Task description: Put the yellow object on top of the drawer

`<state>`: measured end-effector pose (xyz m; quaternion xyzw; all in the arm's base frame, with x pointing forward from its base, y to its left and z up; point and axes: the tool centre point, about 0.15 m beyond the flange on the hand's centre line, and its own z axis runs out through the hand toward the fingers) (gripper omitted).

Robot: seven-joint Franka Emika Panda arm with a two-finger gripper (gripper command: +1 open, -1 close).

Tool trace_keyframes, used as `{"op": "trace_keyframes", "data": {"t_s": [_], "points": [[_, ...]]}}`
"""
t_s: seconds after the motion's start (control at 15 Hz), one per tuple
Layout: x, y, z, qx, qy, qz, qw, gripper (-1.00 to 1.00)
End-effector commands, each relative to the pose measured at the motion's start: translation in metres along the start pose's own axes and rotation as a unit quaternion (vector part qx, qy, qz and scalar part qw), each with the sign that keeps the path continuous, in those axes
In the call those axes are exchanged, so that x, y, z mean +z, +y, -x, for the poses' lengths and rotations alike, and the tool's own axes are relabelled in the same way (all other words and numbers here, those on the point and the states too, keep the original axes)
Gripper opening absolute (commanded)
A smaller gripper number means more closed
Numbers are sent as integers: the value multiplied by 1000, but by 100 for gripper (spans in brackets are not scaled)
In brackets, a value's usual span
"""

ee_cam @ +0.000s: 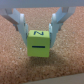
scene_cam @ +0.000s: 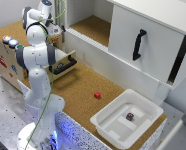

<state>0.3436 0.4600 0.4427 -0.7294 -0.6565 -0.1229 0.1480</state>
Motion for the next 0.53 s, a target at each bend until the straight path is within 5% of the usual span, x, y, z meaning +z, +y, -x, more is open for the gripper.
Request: {"op": "trace_keyframes", "data": {"t_s": [0.0,0.47], "points": [[-8,11,12,-36,-3,-1,999,100],[-51,-15,-2,-87,-8,18,996,100]]}}
